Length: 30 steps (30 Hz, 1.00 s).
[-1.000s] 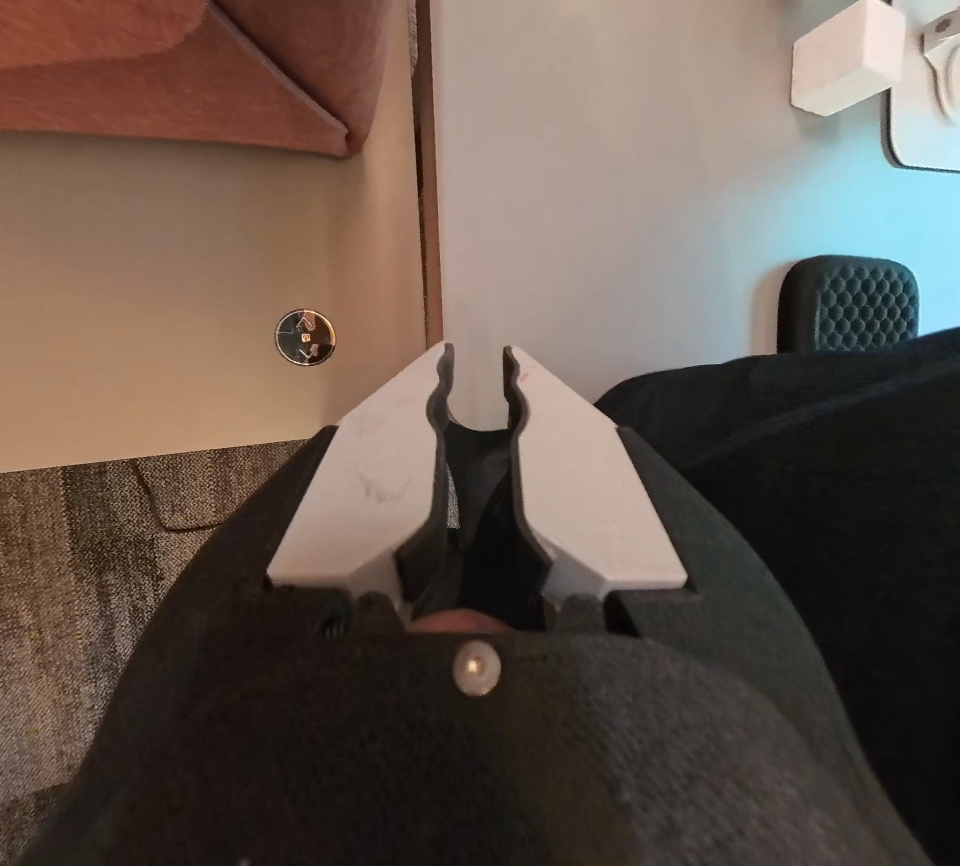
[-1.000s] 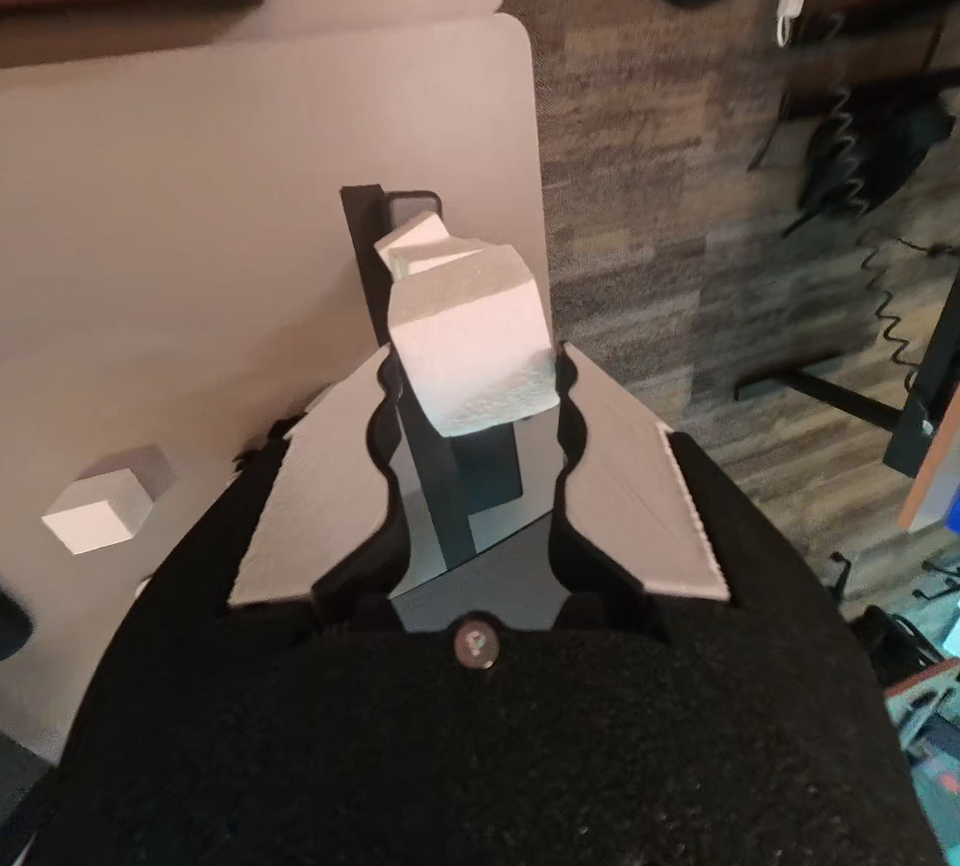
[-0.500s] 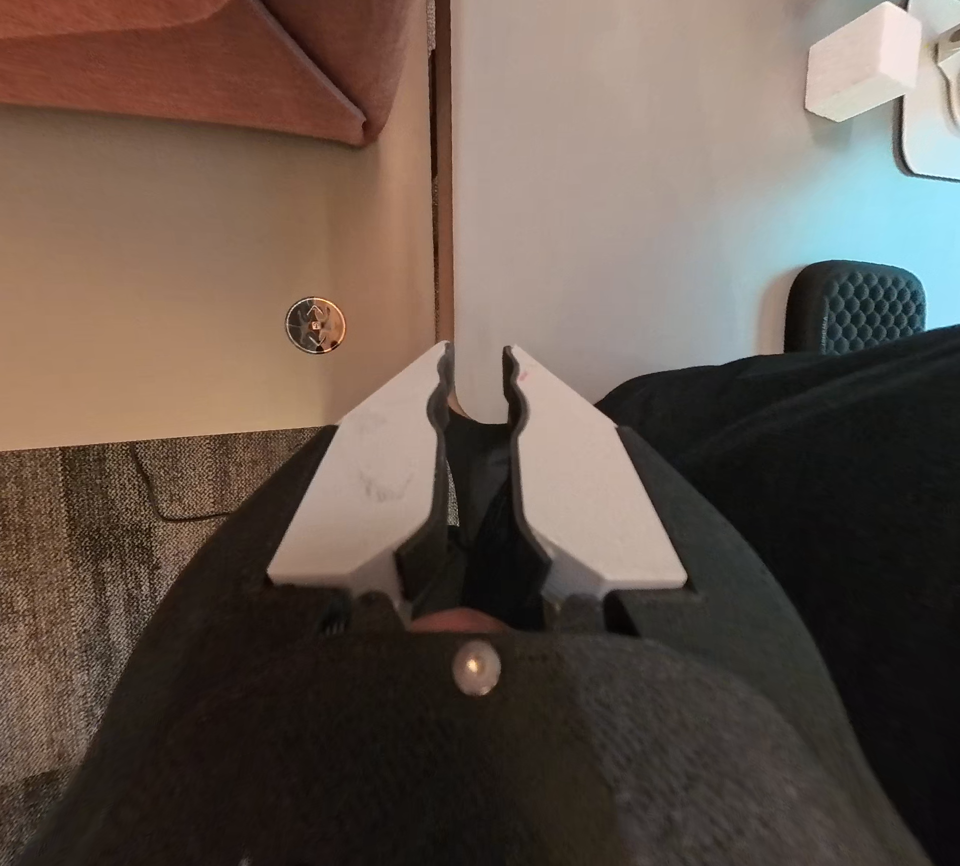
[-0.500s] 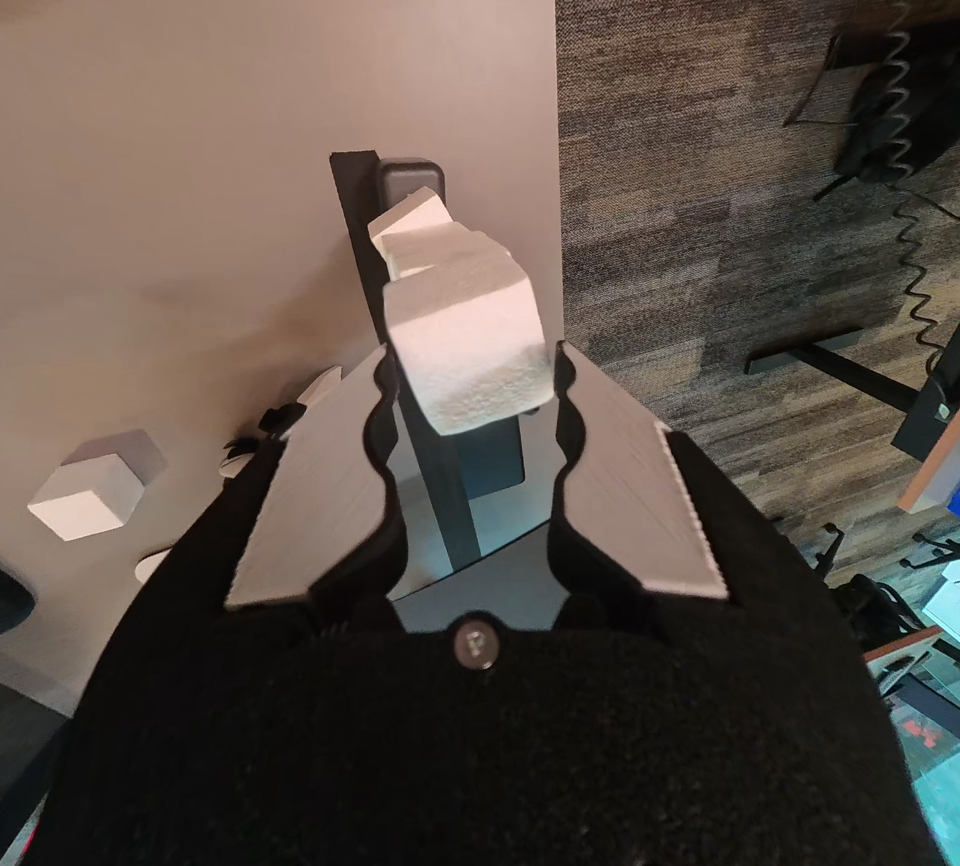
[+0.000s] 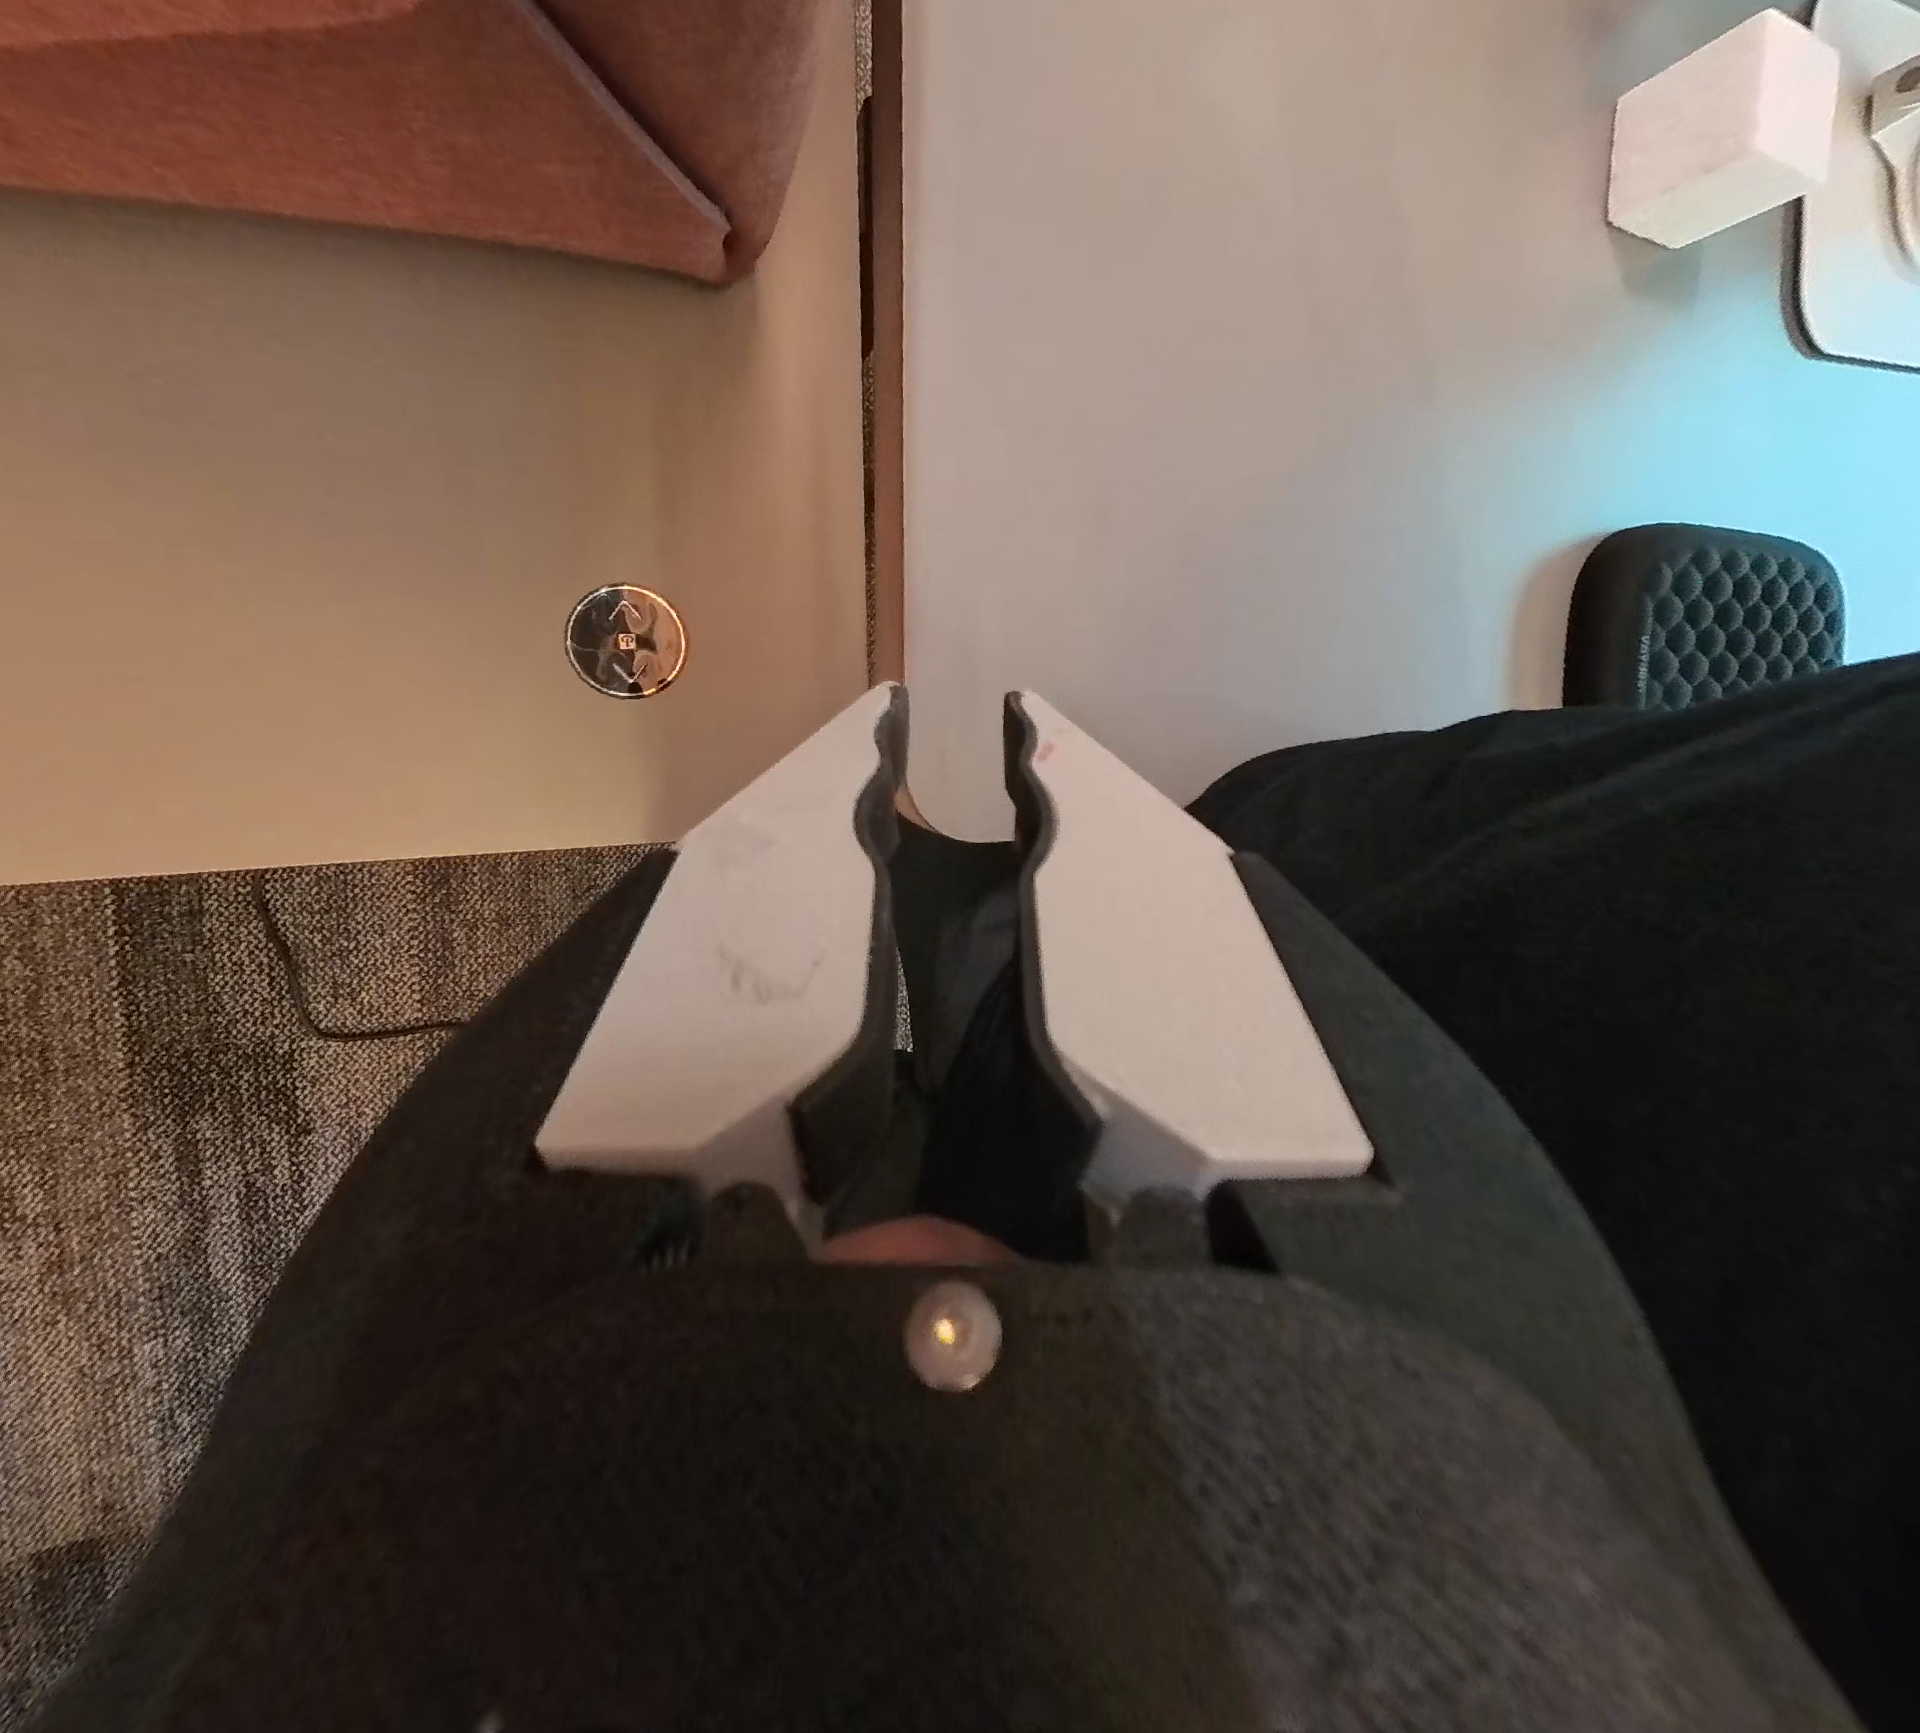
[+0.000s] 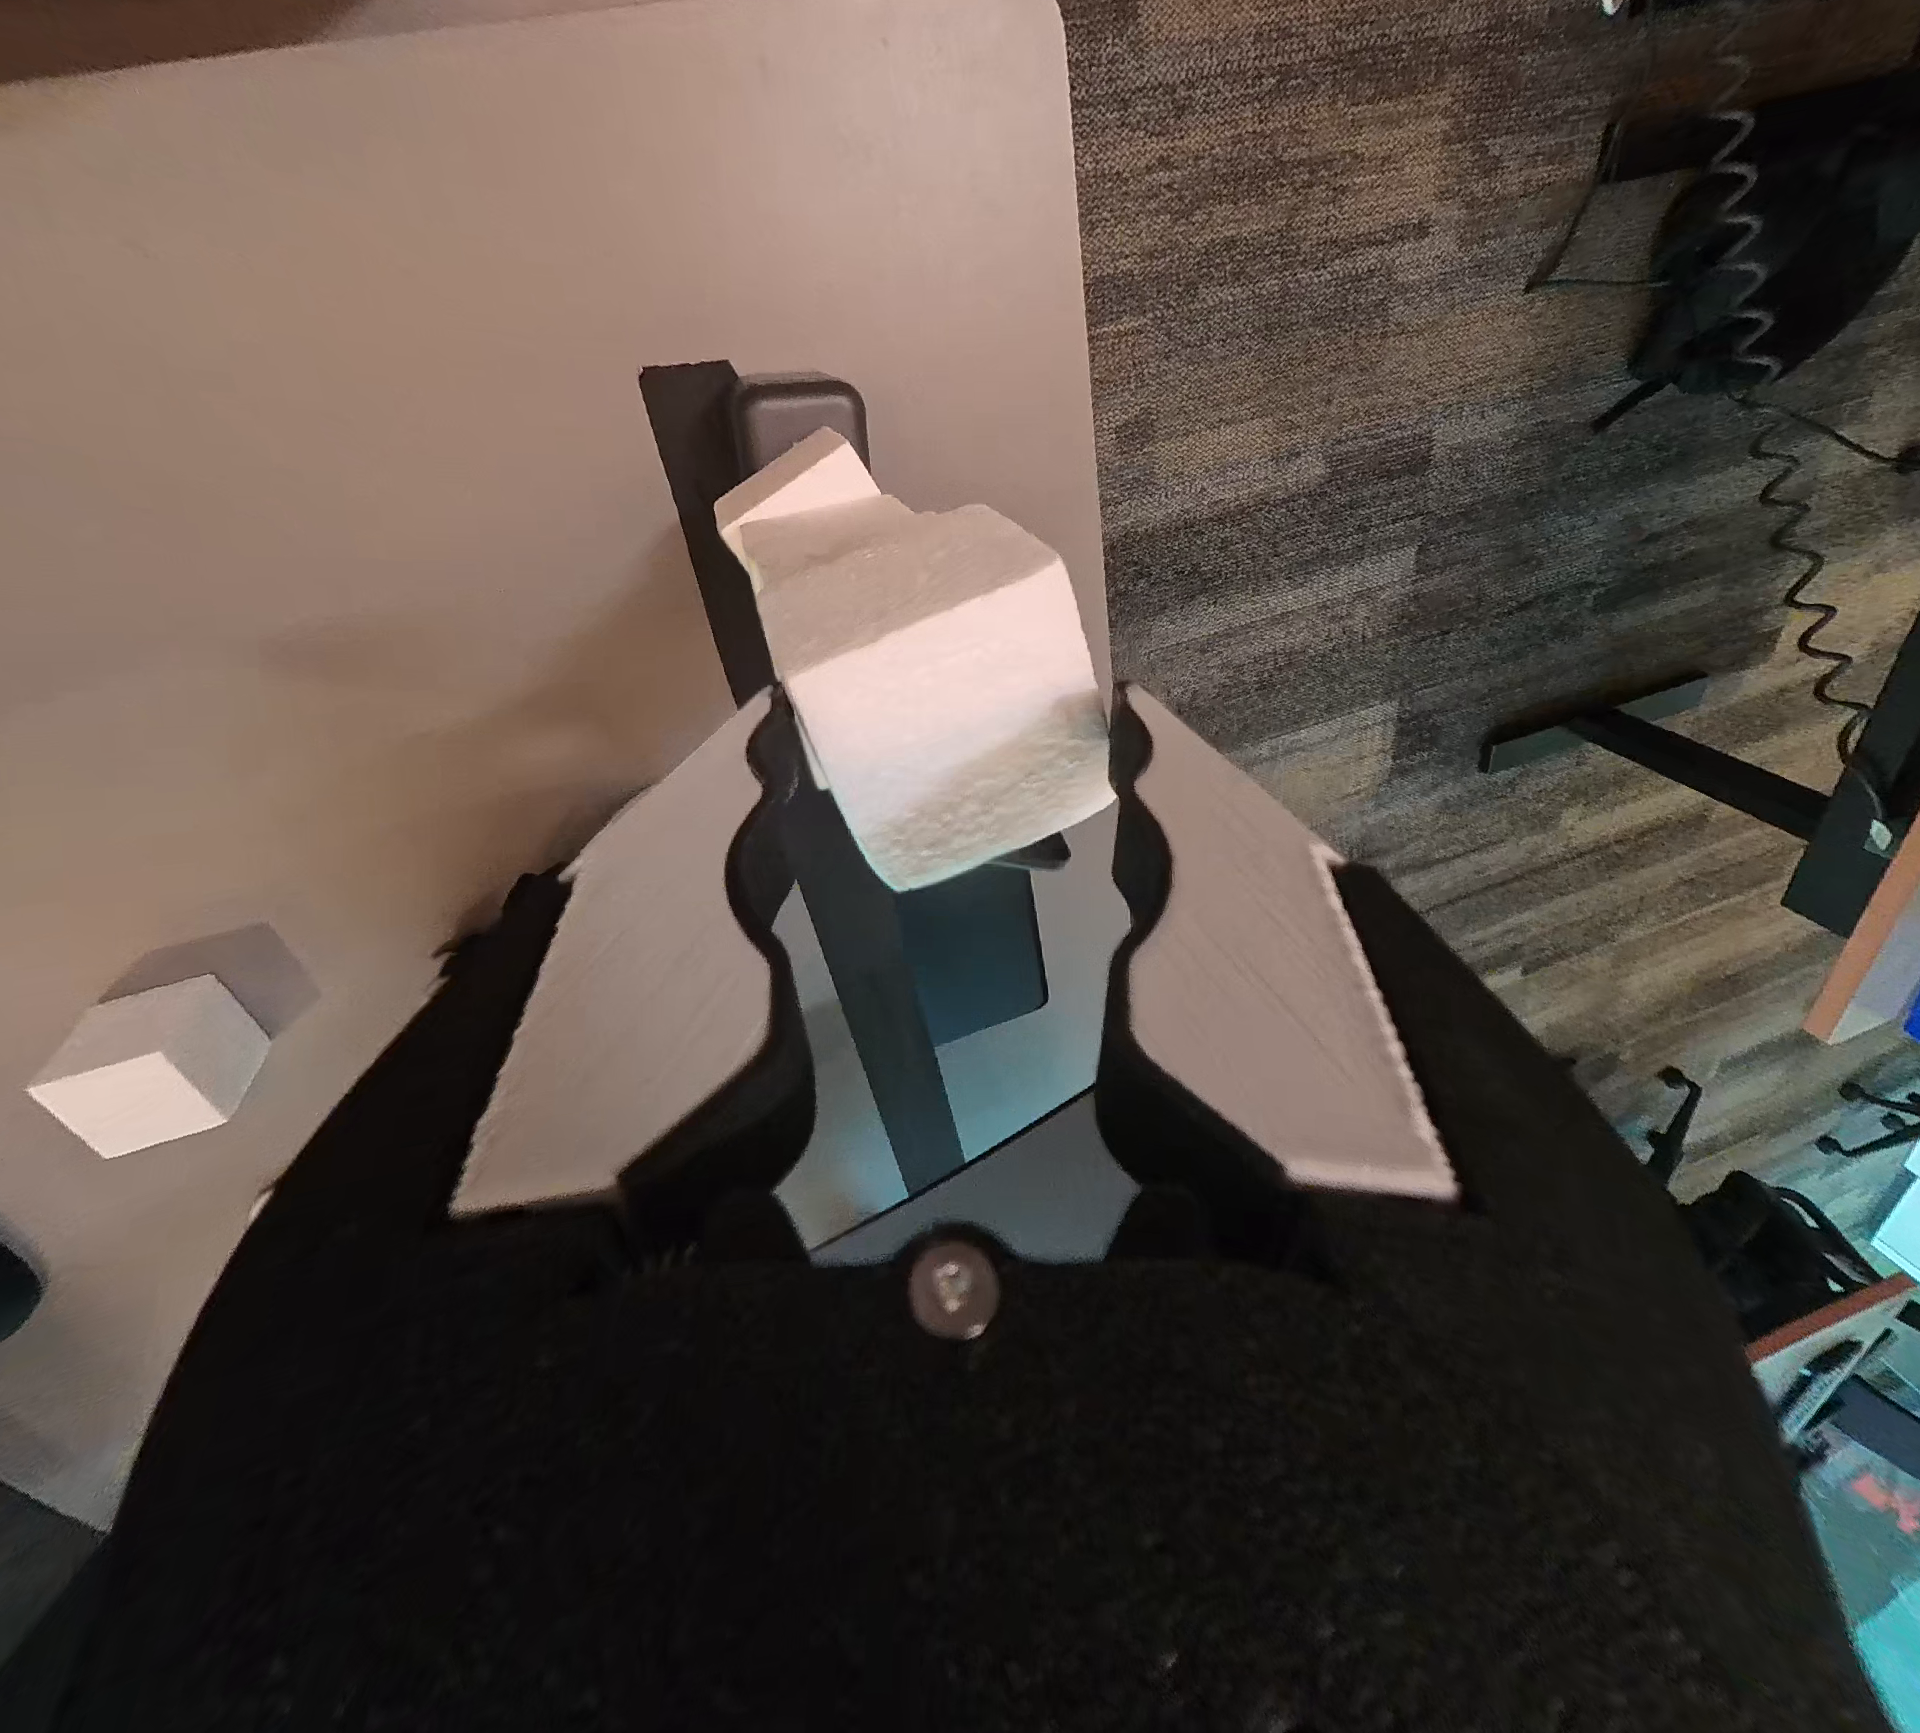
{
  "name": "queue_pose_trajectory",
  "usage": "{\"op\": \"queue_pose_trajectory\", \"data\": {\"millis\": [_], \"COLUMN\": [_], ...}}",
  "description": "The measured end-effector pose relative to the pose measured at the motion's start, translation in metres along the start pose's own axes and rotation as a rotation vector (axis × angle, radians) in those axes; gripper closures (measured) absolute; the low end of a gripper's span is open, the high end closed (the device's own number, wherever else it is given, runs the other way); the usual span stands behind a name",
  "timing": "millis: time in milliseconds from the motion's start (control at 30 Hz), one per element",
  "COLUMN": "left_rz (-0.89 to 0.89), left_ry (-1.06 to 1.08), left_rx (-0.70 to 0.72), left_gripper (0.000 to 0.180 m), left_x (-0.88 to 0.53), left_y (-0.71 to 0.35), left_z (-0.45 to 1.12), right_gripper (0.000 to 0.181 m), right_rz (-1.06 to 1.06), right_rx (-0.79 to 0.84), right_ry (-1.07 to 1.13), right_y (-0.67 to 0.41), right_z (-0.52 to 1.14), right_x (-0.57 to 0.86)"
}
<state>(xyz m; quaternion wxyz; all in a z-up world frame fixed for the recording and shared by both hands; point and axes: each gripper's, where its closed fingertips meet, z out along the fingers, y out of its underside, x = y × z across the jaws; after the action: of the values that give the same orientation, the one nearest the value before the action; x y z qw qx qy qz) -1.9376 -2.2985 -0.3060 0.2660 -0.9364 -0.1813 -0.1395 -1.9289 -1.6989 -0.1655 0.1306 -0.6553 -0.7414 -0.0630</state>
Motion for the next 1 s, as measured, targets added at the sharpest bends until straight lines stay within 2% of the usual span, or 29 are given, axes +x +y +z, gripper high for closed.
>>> {"op": "queue_pose_trajectory", "data": {"millis": [267,400,500,567,633,733,867,1000], "left_rz": [-0.001,0.009,0.022,0.040,0.071,0.126,0.170,0.195], "left_ry": [0.003,0.021,0.049,0.077,0.109,0.148,0.189,0.202], "left_rx": [0.006,0.012,0.023,0.024,0.018,0.014,0.020,0.022], "left_gripper": [0.164,0.164,0.164,0.164,0.164,0.164,0.164,0.164], "left_x": [0.001,0.003,0.005,0.008,0.013,0.019,0.021,0.016], "left_y": [-0.001,-0.004,-0.010,-0.012,-0.014,-0.015,-0.013,-0.004], "left_z": [0.000,0.003,0.007,0.010,0.014,0.017,0.012,0.004], "right_gripper": [0.108,0.108,0.102,0.102,0.106,0.109,0.105,0.102], "right_rz": [0.010,0.024,-0.035,-0.105,-0.192,-0.201,-0.225,-0.185], "right_rx": [0.024,0.164,0.273,0.275,0.192,0.001,-0.267,-0.327], "right_ry": [0.045,0.062,-0.027,-0.088,-0.148,-0.257,-0.202,-0.174], "right_y": [0.006,0.006,0.017,0.036,0.070,0.130,0.210,0.241], "right_z": [-0.019,-0.063,-0.084,-0.079,-0.058,-0.012,0.045,0.076], "right_x": [0.003,-0.019,-0.083,-0.141,-0.203,-0.291,-0.344,-0.358]}}
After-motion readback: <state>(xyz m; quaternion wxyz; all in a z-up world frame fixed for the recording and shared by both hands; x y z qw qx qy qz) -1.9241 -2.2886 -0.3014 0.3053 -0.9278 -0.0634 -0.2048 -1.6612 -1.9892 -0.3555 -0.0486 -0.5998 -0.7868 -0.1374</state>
